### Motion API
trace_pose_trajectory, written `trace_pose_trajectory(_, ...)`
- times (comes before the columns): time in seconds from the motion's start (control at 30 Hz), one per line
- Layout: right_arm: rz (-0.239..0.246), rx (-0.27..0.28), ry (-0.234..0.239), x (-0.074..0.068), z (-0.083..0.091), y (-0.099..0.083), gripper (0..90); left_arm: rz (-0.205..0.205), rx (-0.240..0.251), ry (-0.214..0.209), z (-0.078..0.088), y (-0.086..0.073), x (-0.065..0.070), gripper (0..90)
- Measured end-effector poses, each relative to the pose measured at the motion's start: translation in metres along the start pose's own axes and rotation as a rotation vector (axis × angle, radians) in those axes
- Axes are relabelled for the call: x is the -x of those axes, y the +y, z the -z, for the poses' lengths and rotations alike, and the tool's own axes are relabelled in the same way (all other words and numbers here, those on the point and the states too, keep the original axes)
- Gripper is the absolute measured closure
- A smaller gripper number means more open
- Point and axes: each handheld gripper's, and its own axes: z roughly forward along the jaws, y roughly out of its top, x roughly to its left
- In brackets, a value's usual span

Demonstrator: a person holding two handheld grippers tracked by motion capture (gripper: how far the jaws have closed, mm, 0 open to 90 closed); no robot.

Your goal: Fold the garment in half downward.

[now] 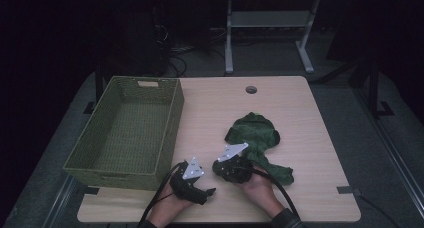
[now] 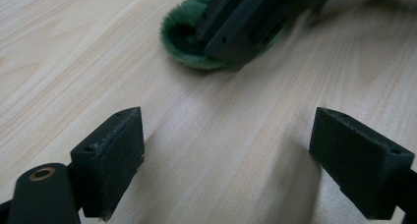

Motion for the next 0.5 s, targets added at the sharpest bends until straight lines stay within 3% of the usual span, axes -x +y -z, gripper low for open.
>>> trace_pose_trajectory(0.2, -0.036, 0.071, 0.049, 0.001, 0.015, 0.002, 84.1, 0.003, 0.001, -0.002, 0.0, 0.0, 0.0, 12.6)
trace_pose_trajectory(0.5, -0.069, 0.135, 0.041, 0.01, 0.041, -0.004, 83.7, -0.001, 0.001, -0.001, 0.0, 0.0, 0.0, 12.6)
